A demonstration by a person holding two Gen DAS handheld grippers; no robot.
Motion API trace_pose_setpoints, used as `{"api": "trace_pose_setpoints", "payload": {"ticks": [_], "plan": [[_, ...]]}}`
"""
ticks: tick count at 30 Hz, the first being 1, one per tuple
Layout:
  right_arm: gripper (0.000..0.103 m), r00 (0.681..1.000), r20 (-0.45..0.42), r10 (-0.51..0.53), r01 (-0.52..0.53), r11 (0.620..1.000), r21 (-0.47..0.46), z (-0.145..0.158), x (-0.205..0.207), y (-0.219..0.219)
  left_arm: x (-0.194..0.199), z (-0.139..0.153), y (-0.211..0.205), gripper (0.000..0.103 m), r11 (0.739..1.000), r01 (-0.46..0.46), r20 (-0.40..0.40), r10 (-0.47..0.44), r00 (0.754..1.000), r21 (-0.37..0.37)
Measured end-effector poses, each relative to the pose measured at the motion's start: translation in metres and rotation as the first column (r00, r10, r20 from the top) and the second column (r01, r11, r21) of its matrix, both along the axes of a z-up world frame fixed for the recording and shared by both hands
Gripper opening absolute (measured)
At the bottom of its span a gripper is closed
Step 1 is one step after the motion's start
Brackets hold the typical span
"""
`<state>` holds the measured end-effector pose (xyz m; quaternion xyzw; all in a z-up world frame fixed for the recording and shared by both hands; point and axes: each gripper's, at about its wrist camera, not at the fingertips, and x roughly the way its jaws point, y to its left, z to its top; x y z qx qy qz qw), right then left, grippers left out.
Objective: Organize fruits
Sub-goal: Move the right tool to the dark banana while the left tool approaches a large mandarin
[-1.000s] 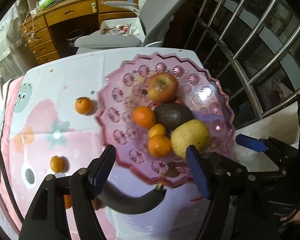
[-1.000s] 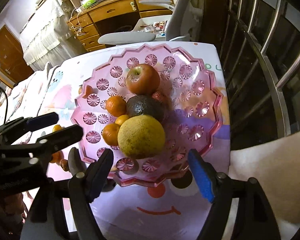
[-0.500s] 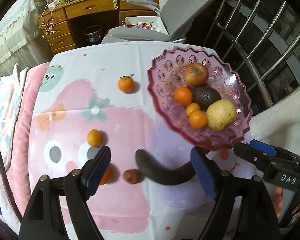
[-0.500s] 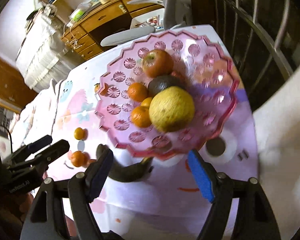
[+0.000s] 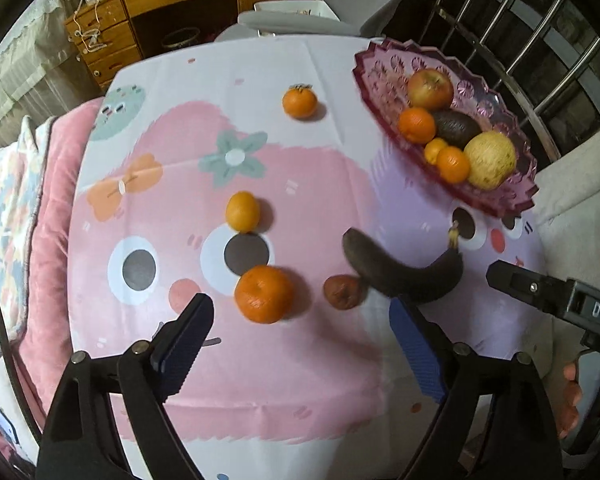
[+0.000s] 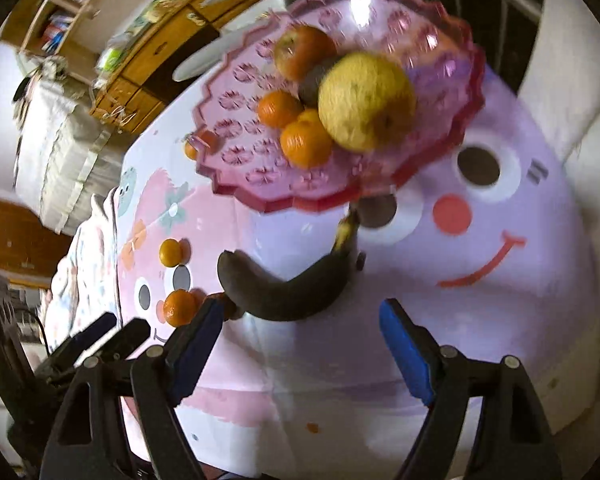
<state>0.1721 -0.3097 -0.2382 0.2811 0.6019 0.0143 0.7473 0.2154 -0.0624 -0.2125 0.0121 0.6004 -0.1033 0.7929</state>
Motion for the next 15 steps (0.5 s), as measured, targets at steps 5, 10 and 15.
{"api": "trace_pose_setpoints", "payload": {"ticks": [5,10,15], "plan": [[0.082,0.987,-0.09,-0.136,0.142,0.987,0.071,-0.02,-0.003,0.006,0.004,-0.023,0.009,0.089,1.0,0.03,-0.038,-0.03,0.999,0.0],[0.081,0.935,-0.183,-0.303,0.33,0.934,0.137,-0.033,-0.009,0.005,0.008,-0.041,0.013,0.089,0.998,0.061,-0.06,-0.061,0.996,-0.011],[0.081,0.861,-0.263,-0.436,0.481,0.866,0.138,-0.042,-0.01,0.005,0.015,-0.058,0.018,0.089,0.997,0.08,-0.062,-0.081,0.995,-0.02]]}}
